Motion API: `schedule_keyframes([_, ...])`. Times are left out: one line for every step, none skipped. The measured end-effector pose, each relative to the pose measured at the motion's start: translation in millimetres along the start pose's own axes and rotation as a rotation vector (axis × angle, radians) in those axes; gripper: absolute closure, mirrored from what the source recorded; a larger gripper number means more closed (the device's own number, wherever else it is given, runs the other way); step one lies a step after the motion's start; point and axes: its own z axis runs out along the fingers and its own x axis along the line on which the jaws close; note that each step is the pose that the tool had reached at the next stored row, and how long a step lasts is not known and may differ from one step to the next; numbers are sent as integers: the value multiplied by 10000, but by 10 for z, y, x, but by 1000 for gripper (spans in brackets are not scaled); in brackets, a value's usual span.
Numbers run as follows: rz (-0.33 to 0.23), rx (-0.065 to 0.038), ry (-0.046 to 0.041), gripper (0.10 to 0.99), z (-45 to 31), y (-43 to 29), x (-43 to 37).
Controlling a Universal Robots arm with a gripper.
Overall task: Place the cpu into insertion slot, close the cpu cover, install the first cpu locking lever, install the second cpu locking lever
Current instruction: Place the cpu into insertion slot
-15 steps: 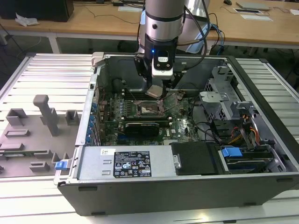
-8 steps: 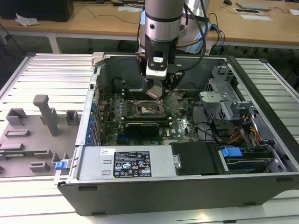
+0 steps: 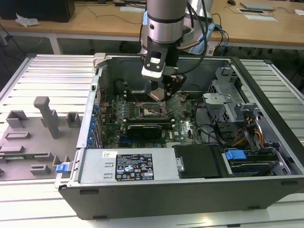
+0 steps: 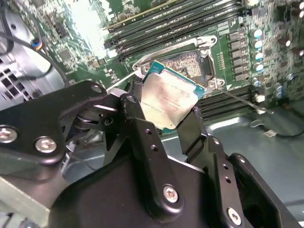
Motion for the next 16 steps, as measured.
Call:
schedule_keyframes([170,-1,-14,545,2,0,0])
schedule_keyframes([380,-4,-32,545,4,0,0])
schedule_keyframes([613,-6,-52,545,6,0,0])
schedule_keyframes([775,-7,-67,545,8,-1,0])
schedule_keyframes([1003,-7,-88,545,10,-1,0])
schedule_keyframes([1178,-9,-103,545,12,-1,0])
schedule_keyframes([1474,-10,-129,545,14,-1,0])
schedule_keyframes([1779,-13,-156,545,18,-1,0])
schedule_keyframes([1953,-14,-171,545,20,-2,0])
schedule_keyframes([2111,-15,-185,545,21,-2,0])
schedule_keyframes([2394,-18,-210,545,25,-2,0])
schedule_keyframes([2727,-19,-239,545,28,-2,0])
schedule_keyframes([3022,-22,-265,545,32,-3,0])
schedule_keyframes([3226,-24,-283,545,34,-3,0])
schedule_keyframes([3413,-25,-300,545,36,-3,0])
schedule_keyframes([3689,-27,-324,545,40,-3,0])
